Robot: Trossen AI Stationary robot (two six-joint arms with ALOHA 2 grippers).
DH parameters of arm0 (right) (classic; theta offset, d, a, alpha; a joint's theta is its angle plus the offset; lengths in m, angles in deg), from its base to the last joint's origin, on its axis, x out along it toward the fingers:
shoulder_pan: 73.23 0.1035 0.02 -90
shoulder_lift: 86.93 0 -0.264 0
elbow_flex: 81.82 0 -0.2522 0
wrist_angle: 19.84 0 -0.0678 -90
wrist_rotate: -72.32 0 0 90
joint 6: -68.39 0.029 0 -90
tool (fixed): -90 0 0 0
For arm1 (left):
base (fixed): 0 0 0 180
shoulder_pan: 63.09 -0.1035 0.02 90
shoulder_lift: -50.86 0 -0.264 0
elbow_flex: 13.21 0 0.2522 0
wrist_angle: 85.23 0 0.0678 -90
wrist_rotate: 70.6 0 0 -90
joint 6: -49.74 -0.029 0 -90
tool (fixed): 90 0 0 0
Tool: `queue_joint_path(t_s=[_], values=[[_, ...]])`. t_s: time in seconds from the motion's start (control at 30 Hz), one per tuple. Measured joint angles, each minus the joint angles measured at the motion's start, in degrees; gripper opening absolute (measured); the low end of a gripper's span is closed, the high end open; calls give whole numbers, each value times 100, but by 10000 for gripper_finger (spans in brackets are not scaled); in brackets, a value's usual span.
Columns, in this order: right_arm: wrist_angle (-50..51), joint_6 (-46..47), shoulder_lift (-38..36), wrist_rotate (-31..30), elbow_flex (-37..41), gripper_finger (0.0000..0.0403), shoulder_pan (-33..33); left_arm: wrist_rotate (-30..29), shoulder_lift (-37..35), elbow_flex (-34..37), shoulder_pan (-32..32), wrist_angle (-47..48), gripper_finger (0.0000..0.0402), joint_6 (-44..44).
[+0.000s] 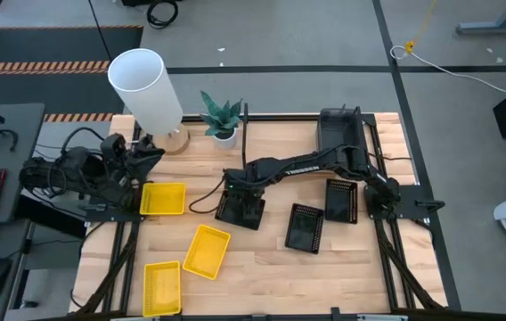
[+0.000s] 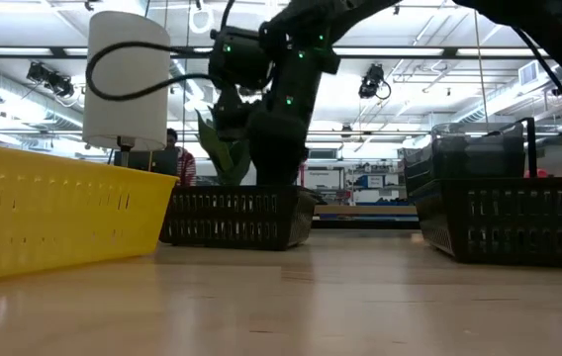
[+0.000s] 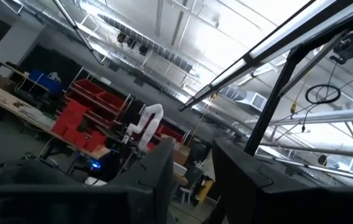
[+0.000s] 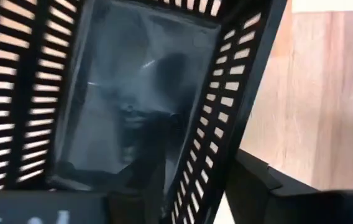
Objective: Stack baskets on shelf by color
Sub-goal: Stack the left black bin on top of the center black bin
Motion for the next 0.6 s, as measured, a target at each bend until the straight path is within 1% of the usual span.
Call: queue_joint_path(t_s=[0.13,0.3,0.33,0.5,0.6], values=[[-12,-228,0,-3,118,105,-9,0,31,0,0,-7,119,80],[168,-630,-10,20,62,21,2,0,37,0,0,8,119,122],[244,-693,-13,37,30,12,0,-1,42,0,0,12,119,121],[883,-1010,-13,-105,-214,11,-51,-2,46,0,0,20,119,122],[1430,-1454,-48,-139,-520,5,-73,0,46,0,0,44,119,122]])
